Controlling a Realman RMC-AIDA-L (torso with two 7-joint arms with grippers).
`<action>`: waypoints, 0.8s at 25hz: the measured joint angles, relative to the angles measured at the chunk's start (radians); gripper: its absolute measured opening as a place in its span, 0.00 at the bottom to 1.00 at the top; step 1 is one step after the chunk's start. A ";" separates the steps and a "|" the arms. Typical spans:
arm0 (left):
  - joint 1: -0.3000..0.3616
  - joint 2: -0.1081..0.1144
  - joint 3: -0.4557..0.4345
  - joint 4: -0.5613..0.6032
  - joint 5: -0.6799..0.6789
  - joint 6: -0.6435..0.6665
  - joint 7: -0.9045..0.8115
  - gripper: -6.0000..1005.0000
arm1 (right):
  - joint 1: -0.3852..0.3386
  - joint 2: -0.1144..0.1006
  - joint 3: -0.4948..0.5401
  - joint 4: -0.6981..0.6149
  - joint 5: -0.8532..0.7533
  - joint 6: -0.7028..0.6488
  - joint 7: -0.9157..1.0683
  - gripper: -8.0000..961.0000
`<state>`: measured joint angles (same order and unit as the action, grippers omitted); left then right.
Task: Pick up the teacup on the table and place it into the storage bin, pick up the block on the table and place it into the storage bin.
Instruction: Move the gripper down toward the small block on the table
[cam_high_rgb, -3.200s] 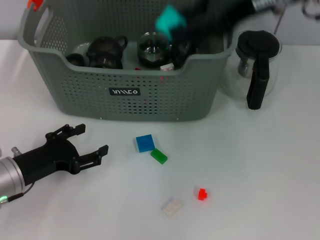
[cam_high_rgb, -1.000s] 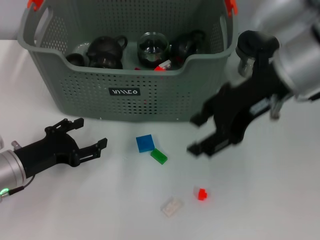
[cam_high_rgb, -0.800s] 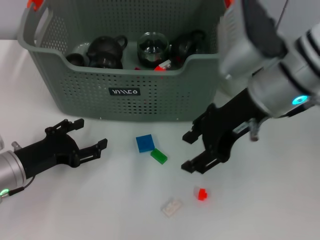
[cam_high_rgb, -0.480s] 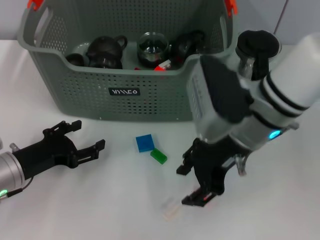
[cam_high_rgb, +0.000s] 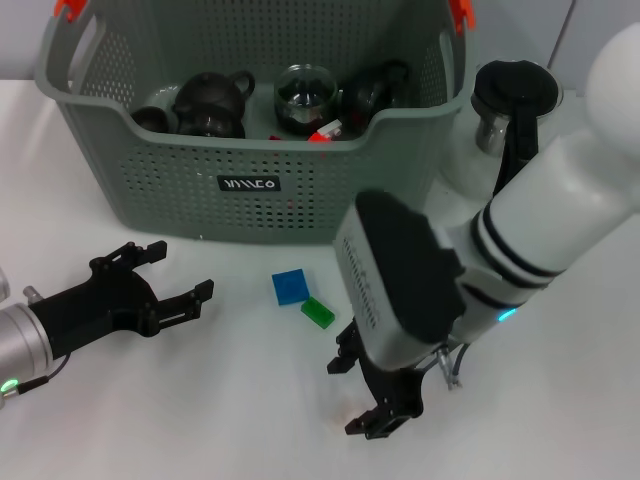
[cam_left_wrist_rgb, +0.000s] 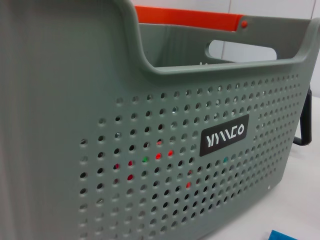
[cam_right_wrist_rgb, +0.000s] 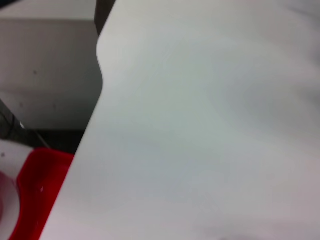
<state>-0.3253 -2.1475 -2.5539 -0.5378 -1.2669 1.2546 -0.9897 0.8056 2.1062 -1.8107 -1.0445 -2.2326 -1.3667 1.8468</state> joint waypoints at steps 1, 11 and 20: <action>0.000 0.000 -0.001 0.000 0.000 0.000 0.000 0.89 | 0.000 0.000 -0.018 0.005 -0.001 0.018 0.001 0.71; 0.000 0.000 0.000 0.001 0.000 0.000 0.000 0.89 | -0.003 0.001 -0.074 0.028 -0.002 0.069 0.009 0.71; 0.000 -0.001 0.003 0.001 0.000 0.000 0.000 0.89 | -0.003 0.003 -0.098 0.043 -0.002 0.135 0.042 0.71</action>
<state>-0.3251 -2.1489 -2.5506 -0.5369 -1.2670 1.2548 -0.9894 0.8022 2.1092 -1.9087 -1.0010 -2.2351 -1.2322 1.8889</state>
